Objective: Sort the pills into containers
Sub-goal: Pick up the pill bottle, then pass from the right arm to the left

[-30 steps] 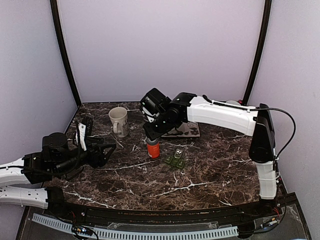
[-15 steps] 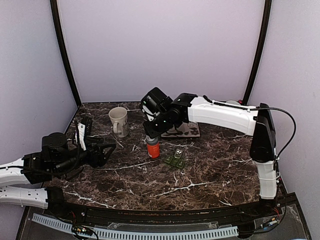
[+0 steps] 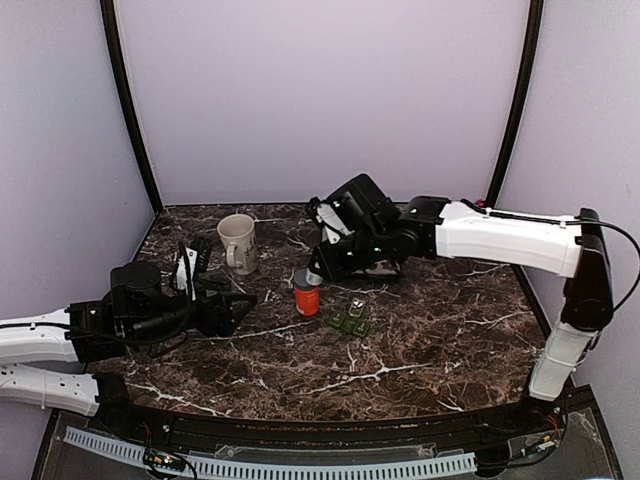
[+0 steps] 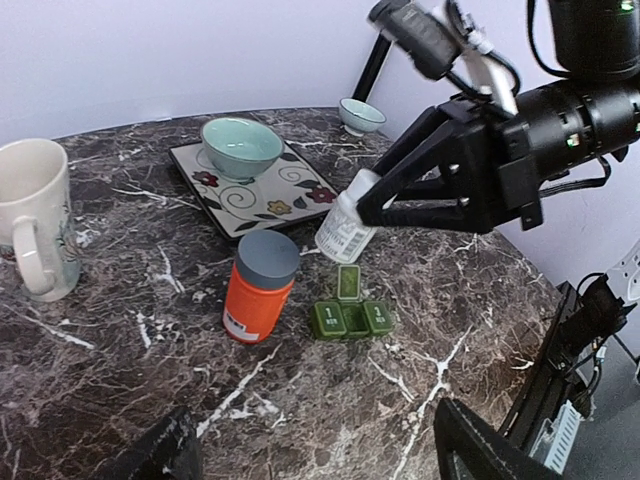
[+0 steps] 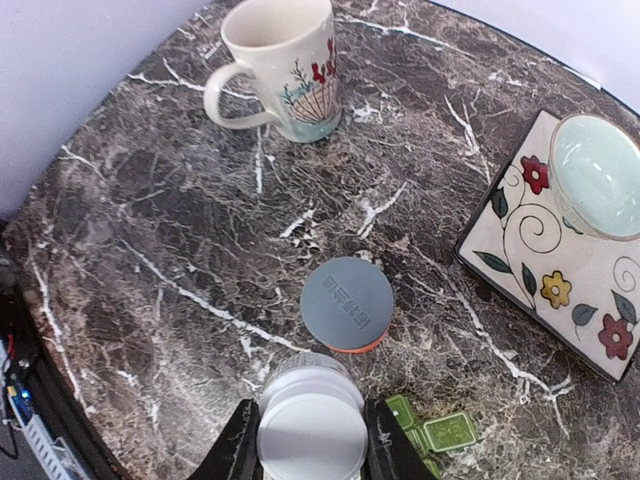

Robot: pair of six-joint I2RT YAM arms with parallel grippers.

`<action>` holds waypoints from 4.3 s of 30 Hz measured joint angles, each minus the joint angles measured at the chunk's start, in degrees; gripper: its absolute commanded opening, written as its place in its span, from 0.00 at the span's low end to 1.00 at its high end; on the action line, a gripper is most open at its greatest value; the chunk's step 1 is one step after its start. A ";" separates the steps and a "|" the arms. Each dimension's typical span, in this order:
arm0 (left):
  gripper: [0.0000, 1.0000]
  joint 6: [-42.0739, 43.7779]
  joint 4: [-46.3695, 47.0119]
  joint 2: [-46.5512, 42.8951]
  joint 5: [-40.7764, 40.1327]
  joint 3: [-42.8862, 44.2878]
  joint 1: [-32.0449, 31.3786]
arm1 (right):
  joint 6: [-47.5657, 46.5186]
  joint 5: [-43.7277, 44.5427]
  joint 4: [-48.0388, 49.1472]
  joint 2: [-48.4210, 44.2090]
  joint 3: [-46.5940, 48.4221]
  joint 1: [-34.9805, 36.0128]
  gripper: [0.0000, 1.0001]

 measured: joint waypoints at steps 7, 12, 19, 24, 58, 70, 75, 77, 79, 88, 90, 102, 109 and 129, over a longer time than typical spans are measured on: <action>0.83 -3.56 10.19 10.45 12.52 0.57 4.74 | 3.30 -5.62 12.41 -15.87 -15.85 -2.14 0.09; 0.83 -4.61 17.33 17.44 21.53 3.67 6.69 | 5.92 -10.54 20.68 -23.02 -26.45 -3.74 0.09; 0.83 -5.86 26.14 26.12 33.83 8.72 8.35 | 10.64 -17.97 32.00 -26.67 -36.89 -4.66 0.08; 0.83 -7.32 30.05 28.96 39.26 9.88 9.14 | 13.90 -21.84 38.75 -29.57 -41.42 -4.94 0.08; 0.62 -16.26 49.27 38.18 51.93 11.28 10.21 | 28.59 -33.03 67.19 -26.38 -48.94 -5.60 0.05; 0.48 -18.36 51.98 39.17 52.78 11.28 10.32 | 30.88 -34.14 72.37 -24.09 -49.05 -5.62 0.04; 0.47 -18.75 52.92 39.65 52.98 11.28 10.36 | 31.80 -34.34 73.94 -24.06 -49.62 -5.73 0.03; 0.50 -19.08 53.46 40.04 53.00 11.28 10.43 | 32.00 -34.36 74.05 -24.00 -49.70 -5.88 0.02; 0.54 -19.41 53.88 40.19 53.07 11.28 10.47 | 32.15 -34.34 74.31 -23.80 -49.70 -5.99 0.02; 0.63 -20.00 54.64 40.19 53.13 11.26 10.47 | 33.07 -34.29 75.32 -23.15 -49.70 -6.21 0.02; 0.62 -20.00 54.64 40.19 53.11 11.26 10.47 | 33.18 -34.29 75.36 -23.15 -49.70 -6.21 0.01; 0.58 -19.91 54.36 40.15 52.57 11.23 10.47 | 33.75 -33.83 76.13 -22.77 -49.70 -6.25 0.00; 0.55 -19.39 53.72 39.95 51.47 10.95 10.47 | 34.67 -33.59 77.22 -22.18 -49.70 -6.27 0.00; 0.28 -17.51 52.83 39.65 49.07 10.29 10.47 | 35.98 -33.59 78.93 -20.87 -49.70 -6.29 0.01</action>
